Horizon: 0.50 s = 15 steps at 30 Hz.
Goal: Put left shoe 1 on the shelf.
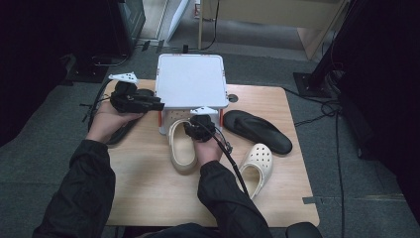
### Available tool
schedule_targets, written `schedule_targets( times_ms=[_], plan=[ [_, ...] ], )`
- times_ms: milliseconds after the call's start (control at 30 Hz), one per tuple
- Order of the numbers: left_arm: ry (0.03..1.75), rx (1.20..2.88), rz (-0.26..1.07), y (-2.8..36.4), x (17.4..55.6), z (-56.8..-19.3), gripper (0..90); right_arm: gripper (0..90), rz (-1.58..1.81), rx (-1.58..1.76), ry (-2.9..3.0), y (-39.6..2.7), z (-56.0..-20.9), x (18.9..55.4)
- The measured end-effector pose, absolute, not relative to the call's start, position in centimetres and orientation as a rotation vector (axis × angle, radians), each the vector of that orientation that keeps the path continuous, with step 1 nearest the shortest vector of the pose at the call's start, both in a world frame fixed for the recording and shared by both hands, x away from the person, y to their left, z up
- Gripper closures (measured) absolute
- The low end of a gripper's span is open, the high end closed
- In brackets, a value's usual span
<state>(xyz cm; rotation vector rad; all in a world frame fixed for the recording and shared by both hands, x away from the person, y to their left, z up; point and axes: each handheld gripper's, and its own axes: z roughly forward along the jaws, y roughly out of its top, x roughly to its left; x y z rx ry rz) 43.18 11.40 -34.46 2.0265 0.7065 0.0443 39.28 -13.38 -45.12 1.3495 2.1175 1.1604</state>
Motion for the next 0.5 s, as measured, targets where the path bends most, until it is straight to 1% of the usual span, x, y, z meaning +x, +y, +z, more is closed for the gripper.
schedule_targets(
  times_ms=[200,500],
  plan=[
    [0.714,2.051,0.077,11.0,43.7,-35.1,64.9,49.8,1.209,1.327,2.159,-14.0,-44.3,38.4],
    [0.723,2.052,0.098,10.6,44.2,-35.7,66.4,48.5,1.289,1.284,2.180,-15.4,-42.9,34.4]
  ],
)
